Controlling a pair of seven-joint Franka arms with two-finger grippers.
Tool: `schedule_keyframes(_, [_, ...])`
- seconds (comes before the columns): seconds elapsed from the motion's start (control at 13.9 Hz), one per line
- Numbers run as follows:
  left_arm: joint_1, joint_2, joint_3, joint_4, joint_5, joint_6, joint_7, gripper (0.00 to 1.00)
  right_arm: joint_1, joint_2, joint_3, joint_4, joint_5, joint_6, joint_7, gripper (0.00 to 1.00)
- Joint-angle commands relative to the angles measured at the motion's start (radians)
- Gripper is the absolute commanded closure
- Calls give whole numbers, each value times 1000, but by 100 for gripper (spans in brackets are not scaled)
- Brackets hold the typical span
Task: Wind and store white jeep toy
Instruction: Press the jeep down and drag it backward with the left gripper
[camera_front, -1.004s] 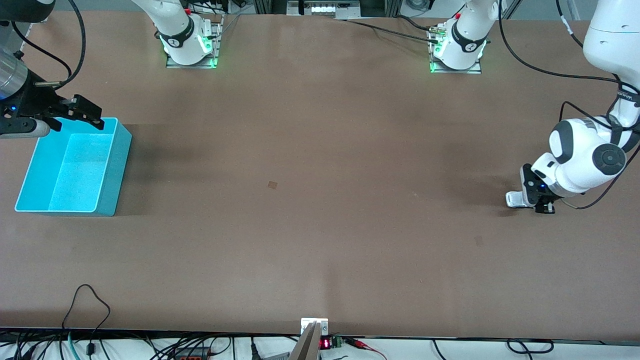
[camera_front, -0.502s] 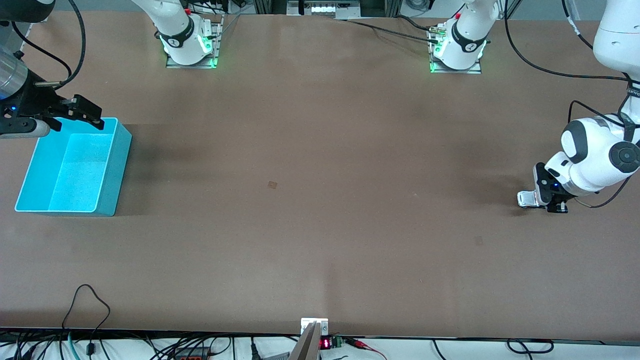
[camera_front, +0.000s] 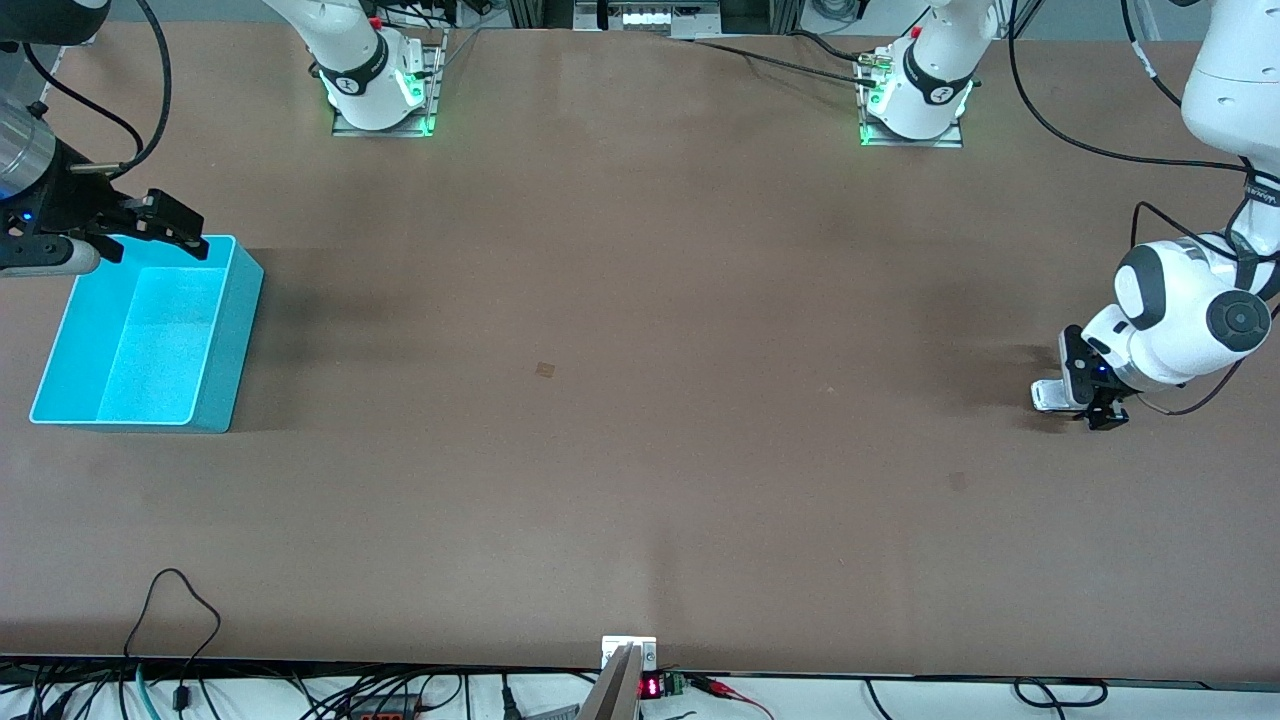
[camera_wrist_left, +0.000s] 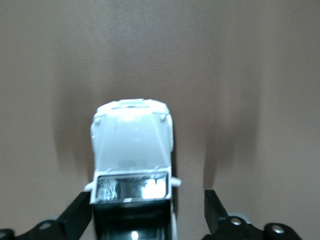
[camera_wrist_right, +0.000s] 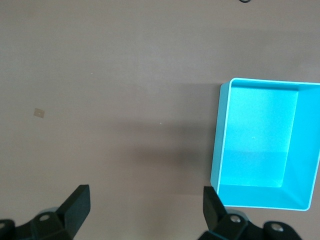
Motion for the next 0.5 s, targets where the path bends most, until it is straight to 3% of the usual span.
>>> schedule_keyframes(0.0, [8, -80, -39, 4, 25, -104, 5, 0, -4, -5, -1, 12, 12, -19, -11, 0])
schedule_keyframes(0.22, [8, -160, -75, 25, 21, -209, -21, 0, -4, -7, -1, 12, 10, -19, -11, 0])
schedule_keyframes(0.43, [8, -180, -137, 143, 18, -419, -110, 0, -4, -8, -1, 12, 12, -19, -11, 0])
